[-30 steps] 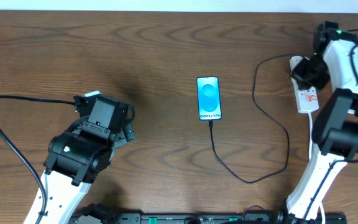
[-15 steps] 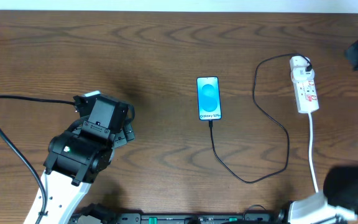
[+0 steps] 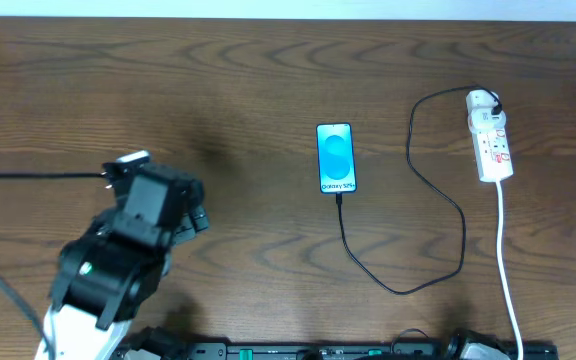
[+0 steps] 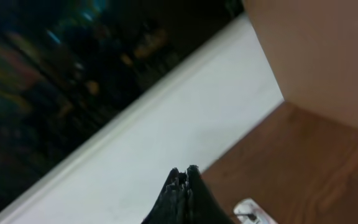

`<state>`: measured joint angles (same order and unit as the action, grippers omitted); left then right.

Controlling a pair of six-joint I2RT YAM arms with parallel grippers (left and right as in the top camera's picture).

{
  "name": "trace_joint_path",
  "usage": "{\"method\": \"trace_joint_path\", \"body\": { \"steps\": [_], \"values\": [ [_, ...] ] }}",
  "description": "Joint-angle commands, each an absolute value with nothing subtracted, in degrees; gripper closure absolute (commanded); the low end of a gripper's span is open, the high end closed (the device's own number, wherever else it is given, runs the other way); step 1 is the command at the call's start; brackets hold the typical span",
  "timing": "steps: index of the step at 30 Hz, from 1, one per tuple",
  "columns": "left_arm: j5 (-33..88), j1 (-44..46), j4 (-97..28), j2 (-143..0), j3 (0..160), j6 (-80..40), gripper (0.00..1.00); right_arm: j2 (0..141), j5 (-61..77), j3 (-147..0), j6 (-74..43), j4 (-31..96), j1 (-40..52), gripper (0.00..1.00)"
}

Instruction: Plug charger to phone and switch on socket

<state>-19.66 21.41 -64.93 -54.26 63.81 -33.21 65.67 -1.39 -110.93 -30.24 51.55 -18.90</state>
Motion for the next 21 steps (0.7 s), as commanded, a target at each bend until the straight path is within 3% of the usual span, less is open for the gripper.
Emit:
{"method": "trace_joint_path", "body": {
  "steps": [1,10,21],
  "values": [
    [-20.6,17.8,-65.1,-50.5,63.6,-33.7,0.0,61.7,-0.4,-110.8,-26.5,52.4,-18.8,0.99],
    [-20.6,4.0,-65.1,-38.0,63.6,-33.7,0.0,54.7,1.1,-110.8,-26.5,55.0,-18.7,0.99],
    [-20.6,2.4,-67.0,-22.0,63.6,-33.7,0.0,52.2,2.4,-109.7,-26.8,55.1,-18.7,0.99]
  ]
}}
